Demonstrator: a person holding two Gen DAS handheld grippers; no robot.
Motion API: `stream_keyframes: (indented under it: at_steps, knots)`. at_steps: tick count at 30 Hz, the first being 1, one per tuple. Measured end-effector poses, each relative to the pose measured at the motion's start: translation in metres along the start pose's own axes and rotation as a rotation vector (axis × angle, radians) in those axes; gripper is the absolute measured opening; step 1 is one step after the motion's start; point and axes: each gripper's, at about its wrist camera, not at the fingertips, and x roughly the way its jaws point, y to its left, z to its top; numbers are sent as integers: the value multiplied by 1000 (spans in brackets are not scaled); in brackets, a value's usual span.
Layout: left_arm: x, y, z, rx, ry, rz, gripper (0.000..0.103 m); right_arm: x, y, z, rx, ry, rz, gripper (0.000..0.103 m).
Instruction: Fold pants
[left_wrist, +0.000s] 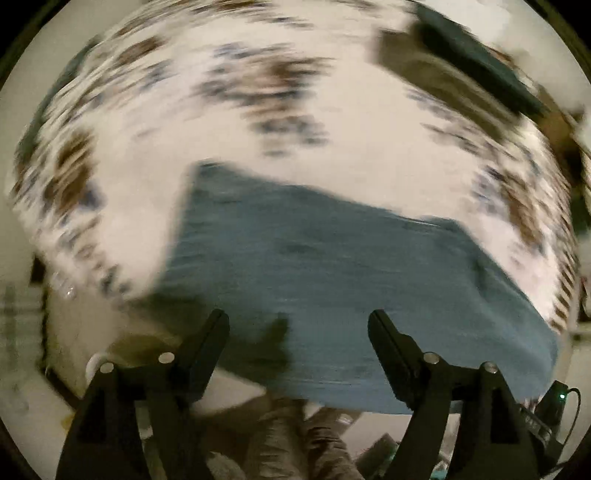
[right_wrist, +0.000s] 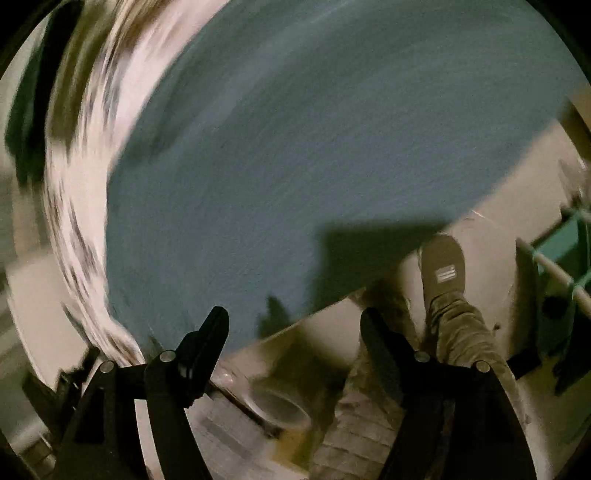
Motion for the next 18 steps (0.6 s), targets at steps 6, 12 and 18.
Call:
stream_keyframes:
  at_steps: [6,12,18]
  knots:
    - [27,-167,1,258,59,-33,84,-106,-136,50,235,-310,35,76]
    - [70,-301,-21,446,126,22,84,-155,-242,87,353,-532,105,76]
    - [114,-382,-56,617,113,105,85,-158,-304,136,415,-608,261,76]
